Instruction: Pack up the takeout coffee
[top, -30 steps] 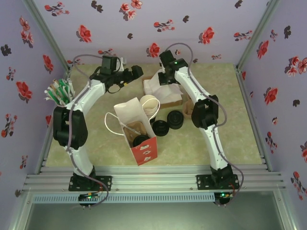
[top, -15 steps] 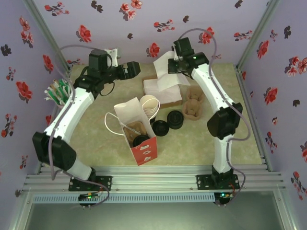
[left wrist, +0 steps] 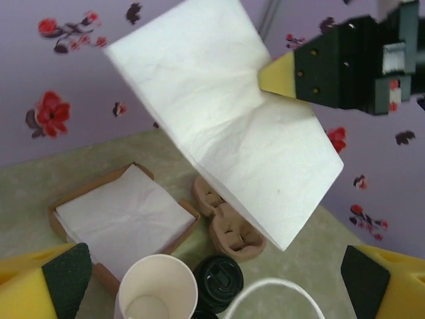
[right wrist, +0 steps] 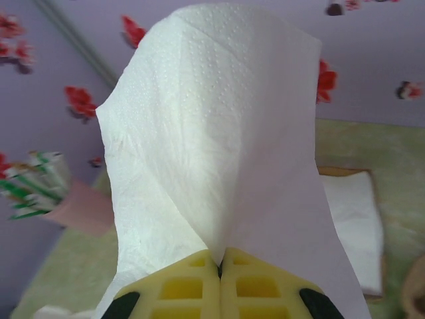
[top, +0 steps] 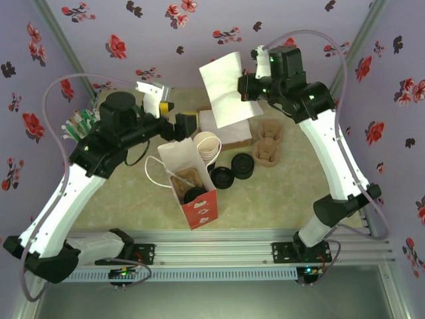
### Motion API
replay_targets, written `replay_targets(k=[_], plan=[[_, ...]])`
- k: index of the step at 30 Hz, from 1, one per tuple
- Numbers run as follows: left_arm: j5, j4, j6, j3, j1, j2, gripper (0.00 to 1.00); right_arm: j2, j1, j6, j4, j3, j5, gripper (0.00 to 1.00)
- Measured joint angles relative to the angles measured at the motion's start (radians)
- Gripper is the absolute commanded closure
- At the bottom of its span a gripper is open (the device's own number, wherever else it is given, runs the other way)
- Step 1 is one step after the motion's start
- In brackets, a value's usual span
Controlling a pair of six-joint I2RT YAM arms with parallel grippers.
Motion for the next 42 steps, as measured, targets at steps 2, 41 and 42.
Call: replay_targets(k=[2,41,42], plan=[[-0.041,-0.026,0.055,0.002,-0.064,-0.03,0.01,-0.023,0.019,0.005,-0.016,-0.004,-0.039,1.0],[-0.099,0.015,0.315,-0.171,-0.383,-0.119,0.07,-0.247,0.303,0.352,0.317,-0.409,-0.496,1.0],[-0.093,0.025,0.306,-0.177,-0.383,-0.119,0.12,-0.25,0.303,0.365,0.33,-0.417,-0.49,1.0]])
